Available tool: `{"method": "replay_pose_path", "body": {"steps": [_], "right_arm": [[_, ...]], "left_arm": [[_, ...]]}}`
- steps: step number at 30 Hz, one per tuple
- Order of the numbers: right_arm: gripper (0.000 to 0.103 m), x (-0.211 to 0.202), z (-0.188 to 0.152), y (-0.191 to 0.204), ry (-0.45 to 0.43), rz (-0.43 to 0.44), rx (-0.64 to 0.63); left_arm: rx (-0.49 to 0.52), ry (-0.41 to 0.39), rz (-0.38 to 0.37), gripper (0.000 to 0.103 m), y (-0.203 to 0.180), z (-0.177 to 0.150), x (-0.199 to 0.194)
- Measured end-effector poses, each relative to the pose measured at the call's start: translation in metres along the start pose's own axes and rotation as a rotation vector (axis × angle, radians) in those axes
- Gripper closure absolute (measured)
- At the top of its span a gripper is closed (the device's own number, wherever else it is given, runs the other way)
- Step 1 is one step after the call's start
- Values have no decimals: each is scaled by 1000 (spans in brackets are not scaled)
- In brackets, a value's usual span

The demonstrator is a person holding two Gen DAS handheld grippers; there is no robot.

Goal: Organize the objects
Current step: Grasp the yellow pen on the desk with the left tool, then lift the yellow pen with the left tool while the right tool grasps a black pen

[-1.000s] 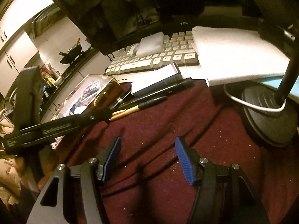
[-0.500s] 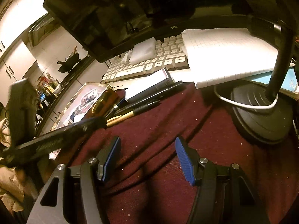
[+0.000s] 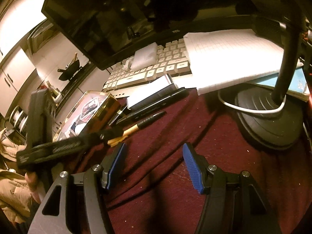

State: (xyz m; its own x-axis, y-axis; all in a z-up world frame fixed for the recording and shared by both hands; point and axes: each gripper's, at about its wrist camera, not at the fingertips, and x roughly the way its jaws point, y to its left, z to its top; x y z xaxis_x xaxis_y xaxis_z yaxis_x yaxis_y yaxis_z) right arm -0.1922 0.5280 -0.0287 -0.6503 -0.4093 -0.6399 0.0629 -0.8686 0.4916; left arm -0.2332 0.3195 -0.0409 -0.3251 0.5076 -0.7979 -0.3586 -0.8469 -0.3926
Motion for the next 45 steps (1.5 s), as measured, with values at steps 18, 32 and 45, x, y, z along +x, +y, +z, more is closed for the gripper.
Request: {"method": "replay_pose_path", "body": {"steps": [18,32,45], "right_arm": [[42,0,0,-11,-26,-40,39],[42,26,2,46,83,9,-88],[42,97,60,91,175,-322,-138]], "left_arm": [[217,5,120,93,-32,-15,10],[39,-191,143,96,21,-82,-71],[-28,-201,52,96,56,-94,-90]]}}
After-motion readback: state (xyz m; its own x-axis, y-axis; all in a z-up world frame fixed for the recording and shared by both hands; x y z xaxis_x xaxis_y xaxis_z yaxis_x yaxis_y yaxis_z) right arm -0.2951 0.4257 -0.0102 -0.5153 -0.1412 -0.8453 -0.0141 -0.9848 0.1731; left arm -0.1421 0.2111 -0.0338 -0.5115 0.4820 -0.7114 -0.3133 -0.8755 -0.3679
